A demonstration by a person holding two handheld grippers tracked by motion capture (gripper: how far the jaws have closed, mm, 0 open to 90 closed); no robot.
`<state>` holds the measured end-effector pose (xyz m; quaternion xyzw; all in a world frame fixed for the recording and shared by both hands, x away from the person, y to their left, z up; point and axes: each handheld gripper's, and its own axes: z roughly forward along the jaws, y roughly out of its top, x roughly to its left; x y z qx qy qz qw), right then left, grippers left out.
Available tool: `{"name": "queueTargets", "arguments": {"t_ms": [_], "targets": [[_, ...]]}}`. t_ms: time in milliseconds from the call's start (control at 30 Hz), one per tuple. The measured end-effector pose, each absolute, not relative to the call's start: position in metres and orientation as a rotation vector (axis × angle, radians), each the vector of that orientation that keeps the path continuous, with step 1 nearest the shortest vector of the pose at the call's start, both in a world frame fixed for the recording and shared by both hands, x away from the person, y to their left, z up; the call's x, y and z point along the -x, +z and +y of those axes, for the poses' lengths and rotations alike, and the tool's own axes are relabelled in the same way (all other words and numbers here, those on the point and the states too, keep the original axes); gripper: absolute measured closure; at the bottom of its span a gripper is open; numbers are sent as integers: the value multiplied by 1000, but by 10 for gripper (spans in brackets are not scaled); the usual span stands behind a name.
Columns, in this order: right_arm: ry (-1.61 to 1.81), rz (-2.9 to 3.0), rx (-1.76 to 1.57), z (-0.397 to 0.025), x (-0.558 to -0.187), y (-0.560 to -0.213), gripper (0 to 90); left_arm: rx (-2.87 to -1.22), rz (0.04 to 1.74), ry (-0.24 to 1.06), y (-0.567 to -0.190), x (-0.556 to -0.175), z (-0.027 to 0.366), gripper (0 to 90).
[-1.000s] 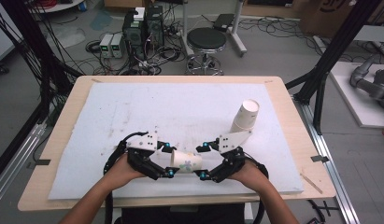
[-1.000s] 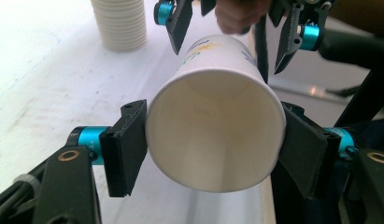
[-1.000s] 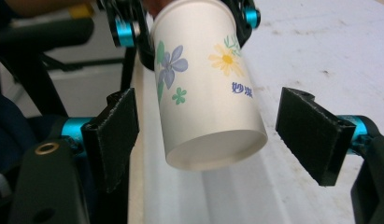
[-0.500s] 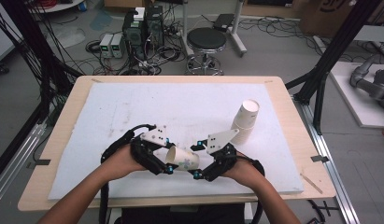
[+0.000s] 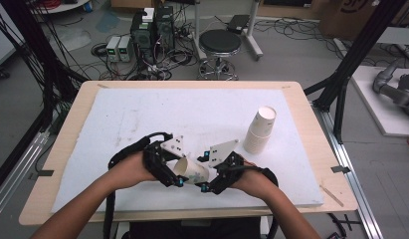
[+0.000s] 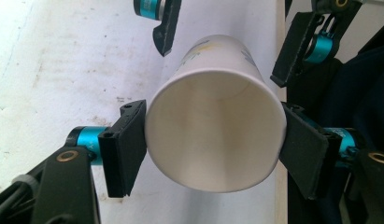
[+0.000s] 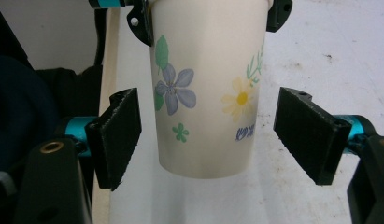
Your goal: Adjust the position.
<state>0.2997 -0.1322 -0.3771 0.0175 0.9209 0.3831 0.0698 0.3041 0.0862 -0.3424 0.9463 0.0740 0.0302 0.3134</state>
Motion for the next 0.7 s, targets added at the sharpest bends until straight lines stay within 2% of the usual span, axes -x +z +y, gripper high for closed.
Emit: {"name": "queueTargets", "arguments": {"t_ms": [400, 700], "targets": [[1046, 2797, -7, -117, -300, -379, 264, -2537, 189, 87, -340, -305, 81, 290], [980, 2808, 6, -109, -299, -382, 334, -2548, 189, 88, -340, -304, 79, 289]]}}
